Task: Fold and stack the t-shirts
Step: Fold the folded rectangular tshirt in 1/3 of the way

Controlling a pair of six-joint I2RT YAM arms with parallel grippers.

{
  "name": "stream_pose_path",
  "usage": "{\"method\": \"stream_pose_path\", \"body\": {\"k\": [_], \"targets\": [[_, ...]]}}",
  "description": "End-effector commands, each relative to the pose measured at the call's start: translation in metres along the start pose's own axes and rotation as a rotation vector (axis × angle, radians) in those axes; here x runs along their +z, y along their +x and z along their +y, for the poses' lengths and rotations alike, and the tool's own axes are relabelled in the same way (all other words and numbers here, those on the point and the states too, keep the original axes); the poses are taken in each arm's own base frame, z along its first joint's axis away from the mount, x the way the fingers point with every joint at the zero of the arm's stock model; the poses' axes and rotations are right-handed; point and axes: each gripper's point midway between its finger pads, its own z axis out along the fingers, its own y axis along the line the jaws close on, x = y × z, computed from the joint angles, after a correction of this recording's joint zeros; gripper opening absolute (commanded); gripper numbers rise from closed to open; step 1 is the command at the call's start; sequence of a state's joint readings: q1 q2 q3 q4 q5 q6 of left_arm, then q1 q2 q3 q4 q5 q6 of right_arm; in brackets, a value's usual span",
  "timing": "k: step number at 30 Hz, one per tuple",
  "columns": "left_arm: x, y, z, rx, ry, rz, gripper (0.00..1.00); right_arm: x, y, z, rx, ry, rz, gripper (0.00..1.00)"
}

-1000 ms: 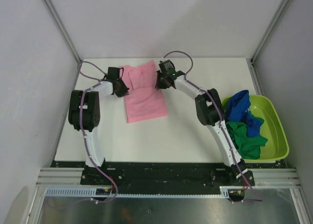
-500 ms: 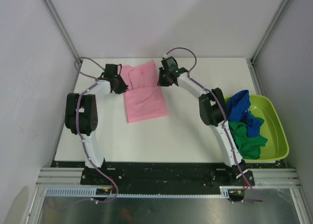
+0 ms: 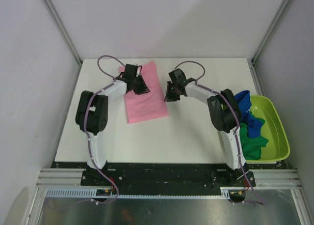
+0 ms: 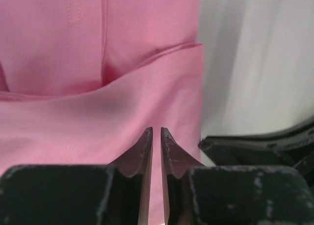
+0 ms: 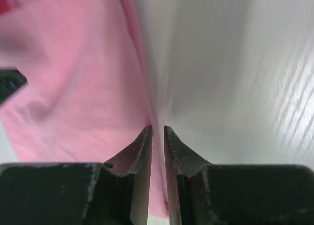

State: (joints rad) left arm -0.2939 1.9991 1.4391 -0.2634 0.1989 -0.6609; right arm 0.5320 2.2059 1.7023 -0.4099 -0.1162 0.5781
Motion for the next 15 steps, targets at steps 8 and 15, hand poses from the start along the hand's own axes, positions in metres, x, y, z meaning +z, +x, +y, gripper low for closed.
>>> {"method": "stream_pose_path", "body": {"k": [8,15], "targets": [[0.038,-0.029,0.041,-0.056,-0.122,-0.066,0.14,-0.027,0.027,-0.008,-0.024,0.005,0.003,0.19],[0.034,-0.042,0.049,-0.038,-0.134,-0.091,0.15,-0.045,0.021,0.001,-0.066,0.012,-0.042,0.19]]}}
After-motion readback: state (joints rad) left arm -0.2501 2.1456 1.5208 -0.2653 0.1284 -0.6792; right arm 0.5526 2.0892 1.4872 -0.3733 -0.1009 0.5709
